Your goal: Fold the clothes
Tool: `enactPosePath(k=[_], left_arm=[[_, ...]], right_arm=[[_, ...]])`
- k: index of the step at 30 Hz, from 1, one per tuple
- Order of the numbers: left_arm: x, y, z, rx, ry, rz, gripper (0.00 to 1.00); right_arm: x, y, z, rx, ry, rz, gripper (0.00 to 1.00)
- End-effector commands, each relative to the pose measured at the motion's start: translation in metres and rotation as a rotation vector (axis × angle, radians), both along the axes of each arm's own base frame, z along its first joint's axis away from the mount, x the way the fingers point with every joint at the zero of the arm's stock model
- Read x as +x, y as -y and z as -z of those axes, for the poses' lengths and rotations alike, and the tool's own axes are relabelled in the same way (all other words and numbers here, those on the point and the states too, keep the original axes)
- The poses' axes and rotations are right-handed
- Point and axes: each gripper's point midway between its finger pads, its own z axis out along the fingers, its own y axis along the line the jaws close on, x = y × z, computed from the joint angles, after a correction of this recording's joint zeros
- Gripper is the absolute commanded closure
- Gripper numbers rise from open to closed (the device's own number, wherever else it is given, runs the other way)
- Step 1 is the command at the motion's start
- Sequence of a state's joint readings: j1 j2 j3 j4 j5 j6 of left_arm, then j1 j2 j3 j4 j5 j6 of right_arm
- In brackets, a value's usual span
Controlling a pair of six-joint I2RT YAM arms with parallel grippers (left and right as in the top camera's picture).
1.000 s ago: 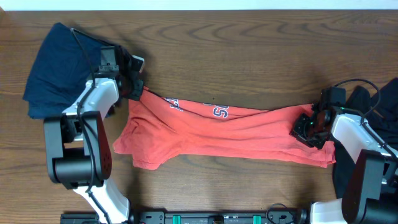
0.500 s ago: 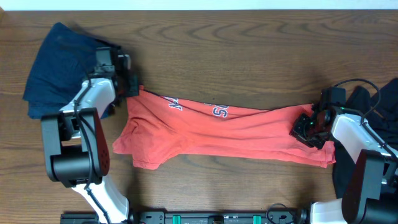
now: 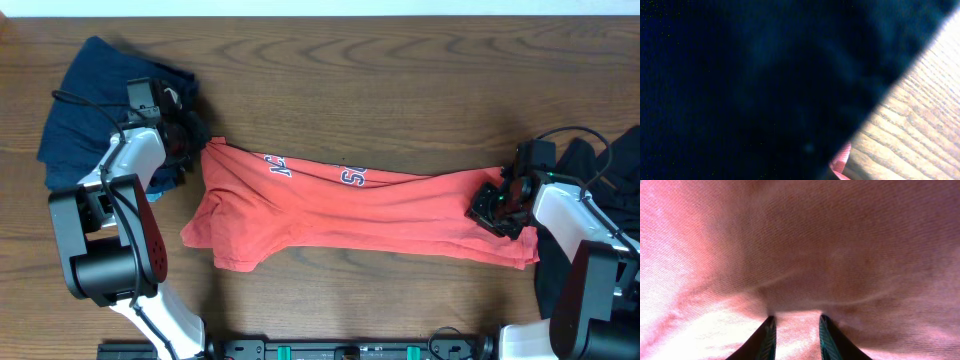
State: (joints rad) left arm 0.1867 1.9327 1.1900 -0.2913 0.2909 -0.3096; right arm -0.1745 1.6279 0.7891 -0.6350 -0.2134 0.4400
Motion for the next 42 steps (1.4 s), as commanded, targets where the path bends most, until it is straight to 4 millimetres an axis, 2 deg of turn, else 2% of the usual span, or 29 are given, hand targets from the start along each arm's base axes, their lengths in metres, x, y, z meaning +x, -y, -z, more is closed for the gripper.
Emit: enactPosePath(k=[1, 2, 3, 5, 7, 12, 16, 17, 19, 24, 26, 31, 36, 38, 42], left_arm=[[0.011, 0.008, -0.02, 0.062, 0.072, 0.138, 0.86], [0.011, 0.012, -0.02, 0.092, 0.081, 0.201, 0.83], [0.011, 0.017, -0.019, 0.123, 0.089, 0.271, 0.74], [0.01, 0.028, -0.018, 0.178, 0.105, 0.398, 0.63], [0.011, 0.036, -0.018, 0.223, 0.123, 0.483, 0.57], [0.015, 0.026, -0.008, 0.369, 0.084, 0.486, 0.56], [0.012, 0.025, 0.007, 0.366, 0.048, 0.493, 0.56], [0.012, 0.025, 0.01, 0.363, 0.042, 0.494, 0.57], [0.011, 0.025, 0.014, 0.361, 0.034, 0.495, 0.66], [0.012, 0.025, 0.012, 0.347, 0.036, 0.463, 0.94], [0.013, 0.023, 0.012, 0.316, 0.029, 0.395, 0.94], [0.016, 0.005, 0.006, 0.166, 0.01, 0.057, 0.94], [0.015, -0.01, -0.013, 0.011, 0.016, -0.206, 0.94], [0.013, -0.017, -0.022, -0.015, 0.018, -0.271, 0.94], [0.009, -0.022, -0.039, -0.015, 0.038, -0.293, 0.94]], right_arm=[[-0.034, 0.023, 0.035, -0.134, -0.143, -0.003, 0.7], [-0.034, 0.023, 0.035, -0.134, -0.143, -0.003, 0.69], [-0.034, 0.023, 0.035, -0.134, -0.143, -0.003, 0.68], [-0.034, 0.023, 0.035, -0.134, -0.144, -0.003, 0.66], [-0.034, 0.023, 0.035, -0.132, -0.144, -0.003, 0.64], [-0.035, 0.023, 0.035, -0.13, -0.148, -0.003, 0.62], [-0.036, 0.022, 0.035, -0.129, -0.15, -0.004, 0.61], [-0.036, 0.022, 0.035, -0.129, -0.15, -0.004, 0.61], [-0.036, 0.022, 0.035, -0.129, -0.151, -0.003, 0.61], [-0.037, 0.022, 0.035, -0.129, -0.153, -0.003, 0.61], [-0.037, 0.022, 0.035, -0.128, -0.154, 0.0, 0.61], [-0.038, 0.022, 0.035, -0.128, -0.159, 0.0, 0.61], [-0.039, 0.022, 0.035, -0.128, -0.162, 0.001, 0.61], [-0.04, 0.023, 0.035, -0.134, -0.17, 0.022, 0.61], [-0.04, 0.024, 0.035, -0.135, -0.175, 0.052, 0.61]])
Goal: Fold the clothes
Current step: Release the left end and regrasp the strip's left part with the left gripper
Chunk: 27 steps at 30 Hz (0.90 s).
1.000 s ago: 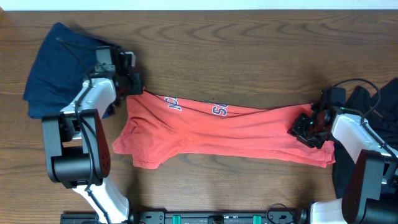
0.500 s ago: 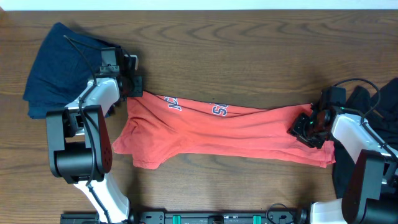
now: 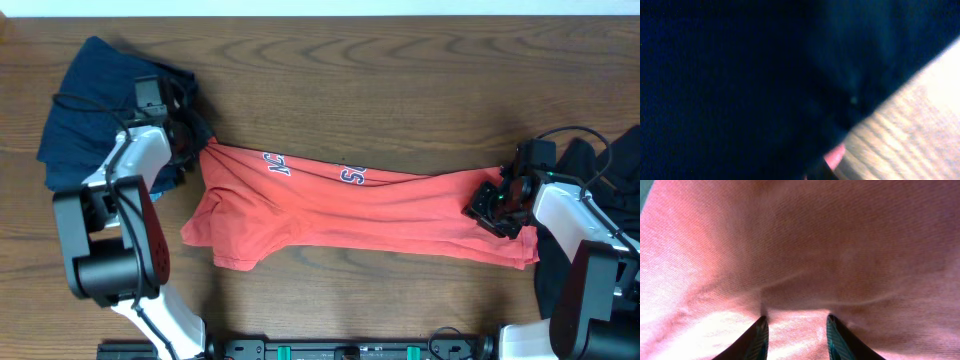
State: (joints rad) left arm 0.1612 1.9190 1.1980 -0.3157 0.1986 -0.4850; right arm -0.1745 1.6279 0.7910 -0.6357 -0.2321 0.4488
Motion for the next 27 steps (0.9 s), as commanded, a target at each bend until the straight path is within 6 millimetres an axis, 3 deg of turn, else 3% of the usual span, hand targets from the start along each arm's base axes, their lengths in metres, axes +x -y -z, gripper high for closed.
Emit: enactPosePath(k=[1, 6, 11, 14, 17, 22, 27], left_arm=[[0.009, -0.019, -0.039, 0.002, 0.076, -0.126, 0.94], [-0.003, -0.025, -0.038, 0.053, 0.031, -0.118, 0.92], [-0.012, -0.023, -0.033, 0.098, -0.009, -0.015, 0.65], [-0.016, -0.022, -0.031, 0.116, -0.025, 0.035, 0.55], [-0.02, -0.017, -0.034, 0.118, -0.032, 0.092, 0.55], [-0.027, -0.004, -0.057, 0.095, 0.005, 0.182, 0.57], [-0.057, 0.001, -0.087, 0.103, -0.019, 0.213, 0.81]], right_arm=[[-0.041, 0.027, 0.036, -0.153, -0.179, 0.045, 0.61], [-0.042, 0.028, 0.036, -0.154, -0.183, 0.062, 0.61], [-0.042, 0.031, 0.036, -0.151, -0.184, 0.079, 0.59], [-0.042, 0.034, 0.035, -0.149, -0.184, 0.091, 0.58], [-0.041, 0.035, 0.033, -0.143, -0.171, 0.058, 0.58], [-0.033, 0.034, 0.014, -0.136, -0.122, 0.008, 0.57], [-0.008, 0.014, -0.026, -0.041, 0.069, -0.097, 0.57]])
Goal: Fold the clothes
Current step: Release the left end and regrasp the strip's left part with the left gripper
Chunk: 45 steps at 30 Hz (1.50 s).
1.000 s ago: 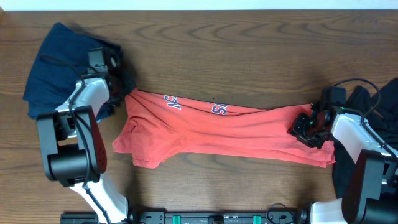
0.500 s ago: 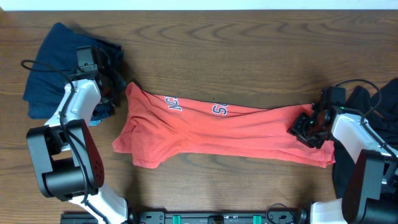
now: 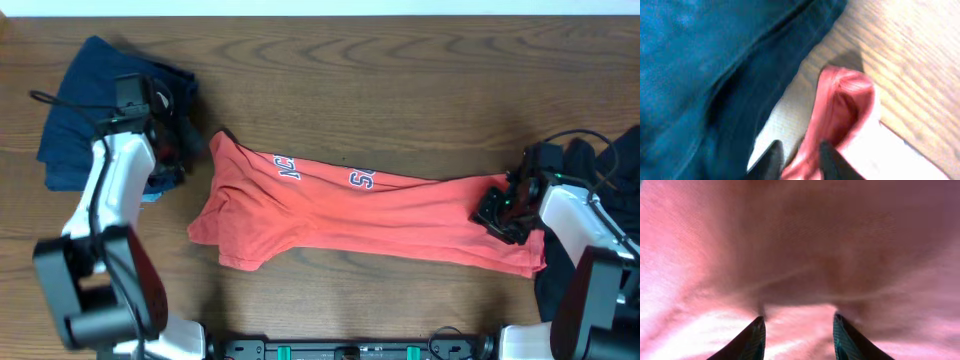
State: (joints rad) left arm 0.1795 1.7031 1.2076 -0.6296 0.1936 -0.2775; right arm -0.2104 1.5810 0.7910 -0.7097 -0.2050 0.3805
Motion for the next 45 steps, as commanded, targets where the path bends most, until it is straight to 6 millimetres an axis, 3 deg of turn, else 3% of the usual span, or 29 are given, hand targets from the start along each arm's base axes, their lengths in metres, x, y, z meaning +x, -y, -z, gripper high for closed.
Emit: enactPosePath(k=[1, 5, 9, 11, 15, 19, 23, 25, 26, 27, 29, 35, 40, 45], left_arm=[[-0.011, 0.002, -0.033, 0.019, 0.037, 0.048, 0.86], [-0.047, 0.015, -0.031, 0.011, -0.085, 0.119, 0.86], [-0.091, 0.031, -0.011, -0.02, -0.263, 0.178, 0.62], [-0.106, 0.036, -0.002, -0.031, -0.317, 0.189, 0.54], [-0.139, 0.055, 0.023, -0.086, -0.418, 0.227, 0.49], [-0.157, 0.065, 0.048, -0.095, -0.452, 0.259, 0.41], [-0.171, 0.068, 0.07, -0.101, -0.463, 0.263, 0.41], [-0.177, 0.068, 0.075, -0.102, -0.472, 0.263, 0.52], [-0.177, 0.068, 0.075, -0.103, -0.471, 0.263, 0.6], [-0.177, 0.07, 0.075, -0.113, -0.47, 0.264, 0.8], [-0.176, 0.086, 0.07, -0.208, -0.457, 0.273, 0.94], [-0.155, 0.145, 0.028, -0.598, -0.336, 0.316, 0.94], [-0.129, 0.157, 0.003, -0.681, -0.231, 0.348, 0.94], [-0.092, 0.158, -0.007, -0.669, -0.093, 0.343, 0.94]], right_arm=[[0.01, -0.002, -0.026, 0.014, 0.131, -0.087, 0.57], [0.019, -0.017, -0.06, 0.07, 0.275, -0.143, 0.53], [0.02, -0.024, -0.083, 0.084, 0.36, -0.173, 0.43], [0.019, -0.024, -0.086, 0.082, 0.365, -0.173, 0.41], [0.015, -0.024, -0.086, 0.083, 0.355, -0.175, 0.39], [0.015, -0.025, -0.086, 0.083, 0.355, -0.175, 0.38], [0.015, -0.024, -0.086, 0.083, 0.355, -0.175, 0.38], [0.015, -0.024, -0.086, 0.083, 0.355, -0.174, 0.38], [0.016, -0.024, -0.086, 0.082, 0.356, -0.174, 0.37], [0.016, -0.024, -0.086, 0.082, 0.358, -0.174, 0.37], [0.018, -0.024, -0.087, 0.079, 0.365, -0.175, 0.37], [0.018, -0.023, -0.087, 0.076, 0.368, -0.174, 0.37], [0.019, -0.022, -0.087, 0.07, 0.37, -0.174, 0.36], [0.019, -0.022, -0.087, 0.071, 0.37, -0.174, 0.36]])
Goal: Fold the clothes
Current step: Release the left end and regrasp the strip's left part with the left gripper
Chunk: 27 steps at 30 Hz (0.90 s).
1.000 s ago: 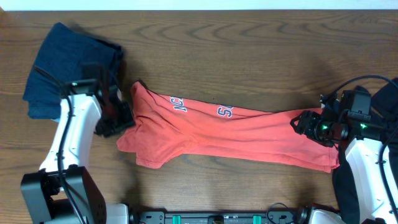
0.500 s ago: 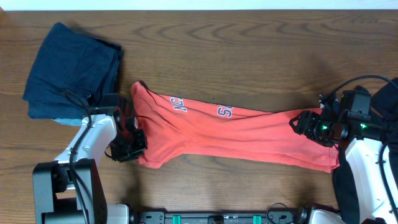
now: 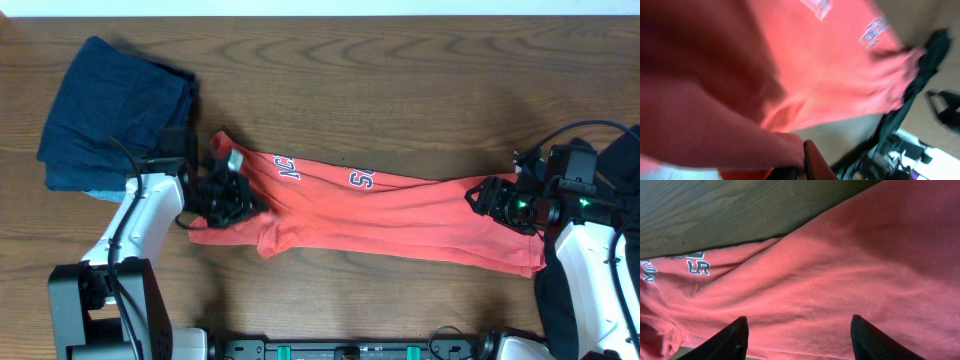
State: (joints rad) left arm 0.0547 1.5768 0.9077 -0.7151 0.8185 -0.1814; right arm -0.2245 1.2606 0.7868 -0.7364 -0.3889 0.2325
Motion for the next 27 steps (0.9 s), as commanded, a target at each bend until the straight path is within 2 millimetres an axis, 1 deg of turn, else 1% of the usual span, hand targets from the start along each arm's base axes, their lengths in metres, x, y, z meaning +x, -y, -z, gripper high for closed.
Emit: enactPosePath(k=[1, 2, 5, 6, 7, 10, 13, 14, 16, 17, 19, 22, 27], left_arm=[[0.022, 0.011, -0.016, -0.063, 0.069, -0.018, 0.94], [0.029, 0.014, -0.018, -0.062, 0.115, -0.003, 0.94], [0.04, 0.028, -0.02, -0.039, 0.203, 0.045, 0.94], [0.041, 0.031, -0.017, -0.003, 0.214, 0.056, 0.94], [0.041, 0.032, -0.011, 0.044, 0.219, 0.066, 0.94], [0.041, 0.029, 0.006, 0.211, 0.23, 0.09, 0.93], [0.045, 0.026, 0.014, 0.337, 0.263, 0.101, 0.93], [0.047, 0.024, 0.015, 0.372, 0.276, 0.099, 0.85], [0.053, 0.023, 0.015, 0.402, 0.304, 0.094, 0.55], [0.056, 0.024, 0.013, 0.398, 0.32, 0.093, 0.49], [0.061, 0.025, 0.011, 0.394, 0.343, 0.086, 0.44], [0.062, 0.029, 0.004, 0.374, 0.344, 0.092, 0.44], [0.053, 0.028, -0.014, 0.376, 0.307, 0.104, 0.44]], right_arm=[[0.001, 0.001, -0.002, -0.005, 0.015, -0.008, 0.36], [0.001, 0.001, -0.002, -0.005, 0.015, -0.008, 0.36], [0.001, 0.001, -0.002, -0.005, 0.015, -0.008, 0.36], [0.001, 0.001, -0.002, -0.005, 0.015, -0.008, 0.37], [0.001, 0.001, -0.002, -0.004, 0.015, -0.008, 0.36], [0.001, 0.001, -0.002, -0.004, 0.015, -0.008, 0.36], [0.001, 0.001, -0.002, -0.004, 0.015, -0.008, 0.36], [0.001, 0.001, -0.002, -0.004, 0.015, -0.008, 0.36], [0.001, 0.001, -0.002, -0.004, 0.015, -0.008, 0.36], [0.001, 0.001, -0.002, -0.004, 0.015, -0.008, 0.36], [0.001, 0.001, -0.002, -0.004, 0.014, -0.008, 0.36], [0.0, 0.0, -0.002, -0.003, 0.011, -0.008, 0.36], [-0.002, 0.0, -0.001, -0.001, 0.004, -0.008, 0.36]])
